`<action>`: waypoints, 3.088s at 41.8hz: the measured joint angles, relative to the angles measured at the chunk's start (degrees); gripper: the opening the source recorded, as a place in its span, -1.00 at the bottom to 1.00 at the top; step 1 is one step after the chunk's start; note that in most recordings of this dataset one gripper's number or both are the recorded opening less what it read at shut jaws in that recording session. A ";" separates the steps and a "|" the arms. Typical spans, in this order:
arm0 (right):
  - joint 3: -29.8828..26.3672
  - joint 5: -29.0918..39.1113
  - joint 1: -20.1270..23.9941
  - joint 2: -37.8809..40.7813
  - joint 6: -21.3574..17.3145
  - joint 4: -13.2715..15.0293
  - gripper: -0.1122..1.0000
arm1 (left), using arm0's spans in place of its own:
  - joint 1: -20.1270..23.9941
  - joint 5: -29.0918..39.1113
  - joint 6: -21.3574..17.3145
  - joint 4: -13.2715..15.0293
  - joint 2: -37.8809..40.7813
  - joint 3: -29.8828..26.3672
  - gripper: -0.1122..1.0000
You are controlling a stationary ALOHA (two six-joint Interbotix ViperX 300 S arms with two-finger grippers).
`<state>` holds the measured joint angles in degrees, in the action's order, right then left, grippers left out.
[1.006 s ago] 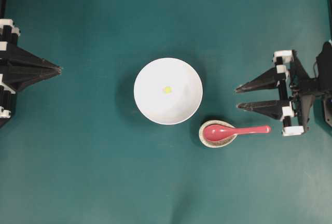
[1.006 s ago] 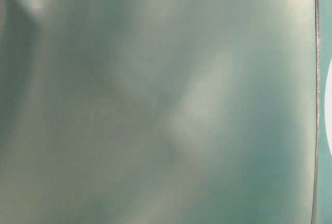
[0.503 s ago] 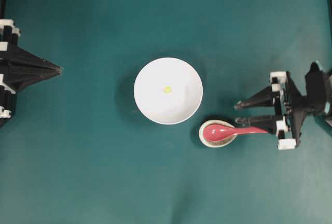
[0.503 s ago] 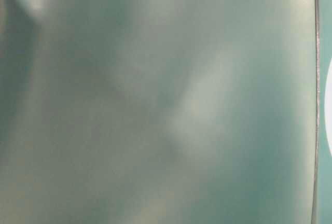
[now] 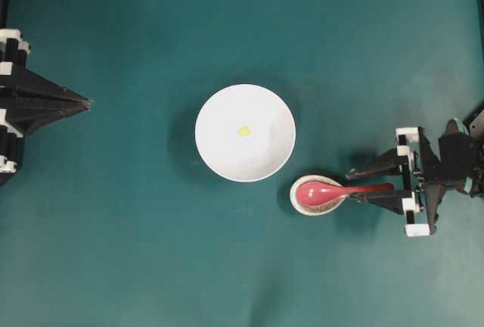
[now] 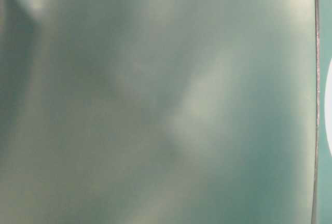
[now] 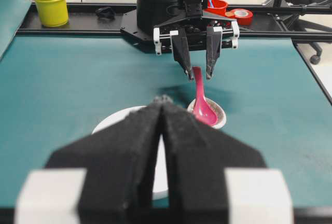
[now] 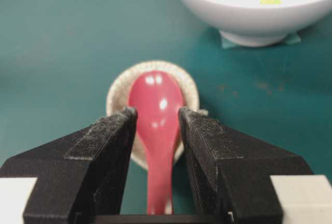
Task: Scoop the yellow hexagonal prism block from the bowl with a spoon using the right arm.
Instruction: 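Move the right gripper left toward the red spoon handle, then close the right gripper on the red spoon handle, then lift the red spoon out of the speckled spoon rest, then carry the spoon over the white bowl and lower it inside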
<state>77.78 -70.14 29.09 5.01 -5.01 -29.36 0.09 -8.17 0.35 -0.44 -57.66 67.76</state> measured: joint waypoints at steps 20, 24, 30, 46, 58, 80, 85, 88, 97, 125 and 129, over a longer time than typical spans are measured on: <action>-0.53 -1.41 1.93 5.80 -0.09 -2.37 0.03 | 0.00 0.35 0.00 0.00 0.09 0.00 -0.79; -0.53 -1.49 1.93 6.15 -0.09 -2.37 0.03 | 0.00 0.35 0.00 0.00 0.09 0.00 -0.79; -0.44 -1.49 2.29 6.15 -0.09 -2.37 0.03 | 0.00 0.35 0.00 0.00 0.09 0.00 -0.79; -0.44 0.44 3.34 6.24 -0.09 -2.46 0.03 | 0.00 0.79 0.00 0.00 0.09 0.00 -0.79; -0.35 0.35 3.34 6.33 -0.09 -2.46 -0.04 | 0.00 0.79 0.00 0.00 0.18 0.00 -0.79; -0.70 0.62 3.34 6.33 -0.09 -2.46 -0.36 | 0.00 0.79 -0.26 -0.09 0.18 0.00 -0.79; -0.97 0.62 3.34 5.89 0.18 -2.46 -0.36 | 0.00 0.79 -0.26 0.00 0.26 0.00 -0.79; -0.97 0.70 3.34 4.48 0.53 -2.46 -0.37 | 0.00 0.79 -0.26 0.00 0.18 0.00 -0.79; -0.53 3.60 2.99 -4.83 3.52 -2.46 -0.37 | 0.00 0.70 -0.35 0.00 0.26 0.00 -0.79; -18.37 65.48 -25.84 -33.31 18.81 -1.93 -0.37 | 0.00 0.70 -0.53 0.00 0.35 0.00 -0.79; -21.36 71.98 -30.50 -32.34 19.25 -0.97 -0.37 | -0.09 0.79 -0.53 0.00 0.35 0.00 -0.79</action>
<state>56.43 1.85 -1.41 -27.33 14.24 -30.32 0.00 -7.38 -0.18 -0.44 -57.30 67.76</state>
